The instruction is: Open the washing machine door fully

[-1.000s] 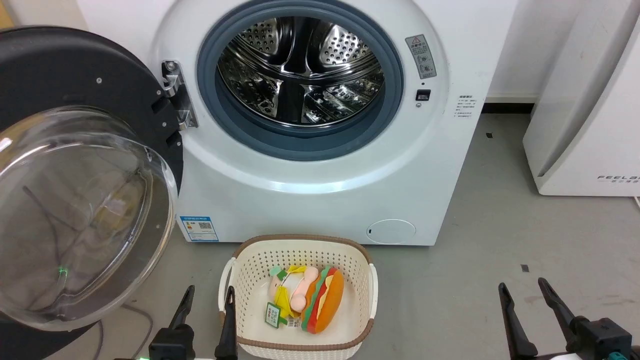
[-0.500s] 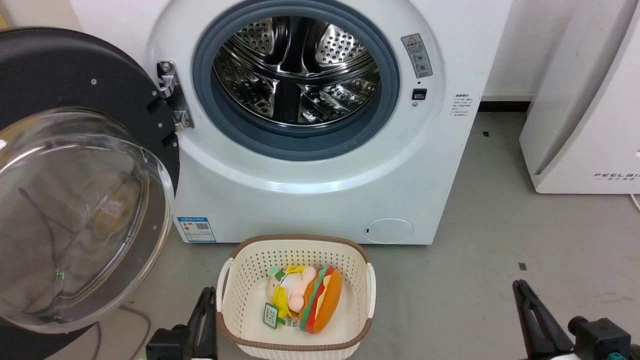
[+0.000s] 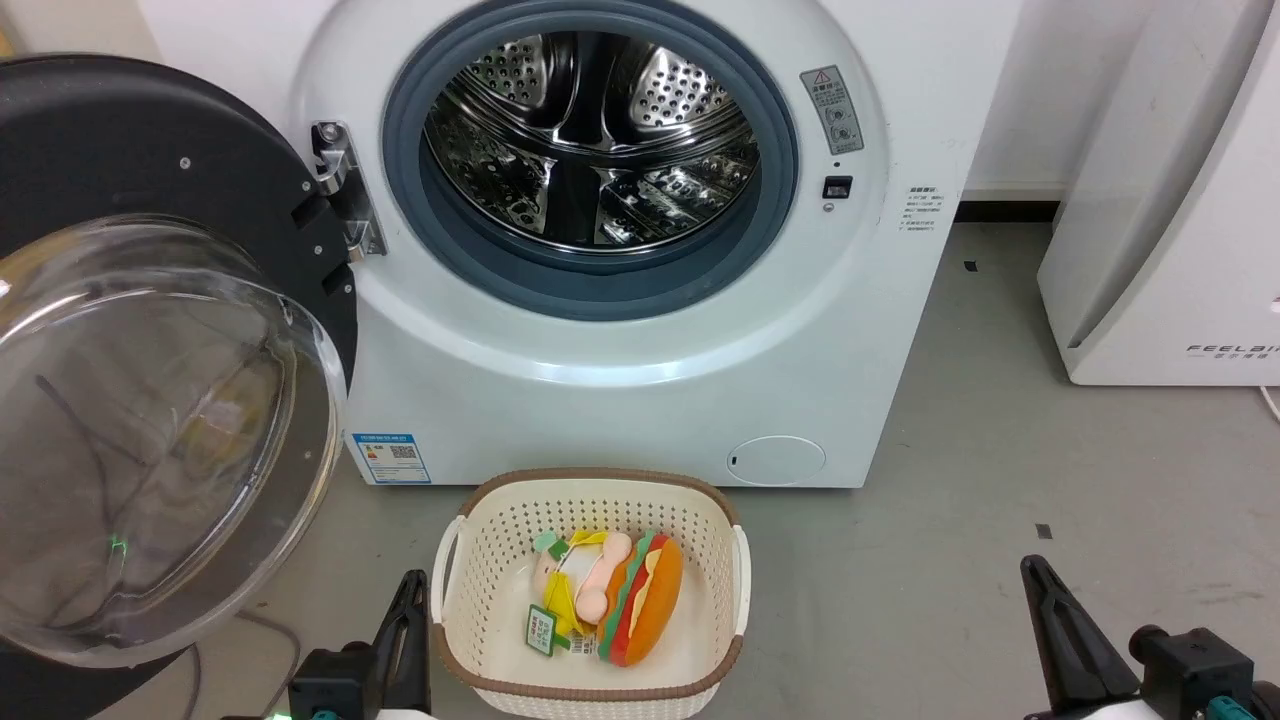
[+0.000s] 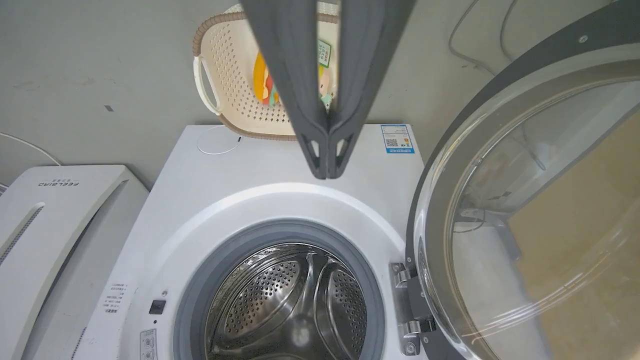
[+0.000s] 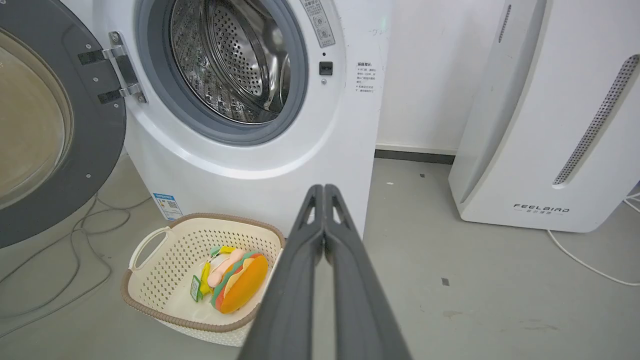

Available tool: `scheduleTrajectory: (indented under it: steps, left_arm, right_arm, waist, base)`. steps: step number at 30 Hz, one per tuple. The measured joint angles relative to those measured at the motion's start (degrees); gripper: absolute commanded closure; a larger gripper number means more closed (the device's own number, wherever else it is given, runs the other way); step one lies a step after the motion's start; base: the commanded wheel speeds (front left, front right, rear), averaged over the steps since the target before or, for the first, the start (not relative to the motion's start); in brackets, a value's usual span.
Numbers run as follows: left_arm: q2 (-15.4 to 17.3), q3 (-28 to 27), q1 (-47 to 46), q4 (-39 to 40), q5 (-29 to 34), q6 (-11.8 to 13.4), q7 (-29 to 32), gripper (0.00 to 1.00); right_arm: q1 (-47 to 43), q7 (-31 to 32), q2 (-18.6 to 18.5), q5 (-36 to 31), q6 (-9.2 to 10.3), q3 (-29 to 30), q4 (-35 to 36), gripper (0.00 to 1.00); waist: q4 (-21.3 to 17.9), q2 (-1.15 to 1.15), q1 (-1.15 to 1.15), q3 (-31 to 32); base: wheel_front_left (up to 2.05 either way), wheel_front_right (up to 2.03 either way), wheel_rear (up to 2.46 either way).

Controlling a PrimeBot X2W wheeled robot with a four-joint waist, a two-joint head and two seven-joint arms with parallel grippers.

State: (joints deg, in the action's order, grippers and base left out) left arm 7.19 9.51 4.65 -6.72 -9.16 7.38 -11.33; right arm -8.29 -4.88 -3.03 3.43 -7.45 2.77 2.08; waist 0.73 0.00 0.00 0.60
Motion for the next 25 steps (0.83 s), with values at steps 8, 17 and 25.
scheduleTrajectory:
  steps: [8, 17, 25]
  left_arm:
    - [-0.47, -0.80, -0.12, 0.48, 0.59, -0.51, 0.83, 1.00]
    - [-0.86, -1.60, -0.32, 1.10, 1.57, -1.37, 2.10, 1.00]
    - [-1.08, -2.44, -1.01, 1.57, 2.26, -1.78, 2.80, 1.00]
  right_arm:
    - [0.39, 0.30, 0.00, -0.14, 0.00, -0.22, -0.15, 1.00]
    - [0.88, 0.80, 0.00, -0.56, 0.00, -0.46, -0.26, 1.00]
    - [1.83, 1.27, 0.00, -1.00, 0.00, -0.65, -0.47, 1.00]
  waist:
    - [-0.05, 0.00, 0.00, -0.04]
    - [-0.13, 0.00, 0.00, -0.11]
    - [-0.18, 0.00, 0.00, -0.15]
  base:
    - [0.00, 0.00, 0.00]
    - [0.00, 0.00, 0.00]
    - [0.00, 0.00, 0.00]
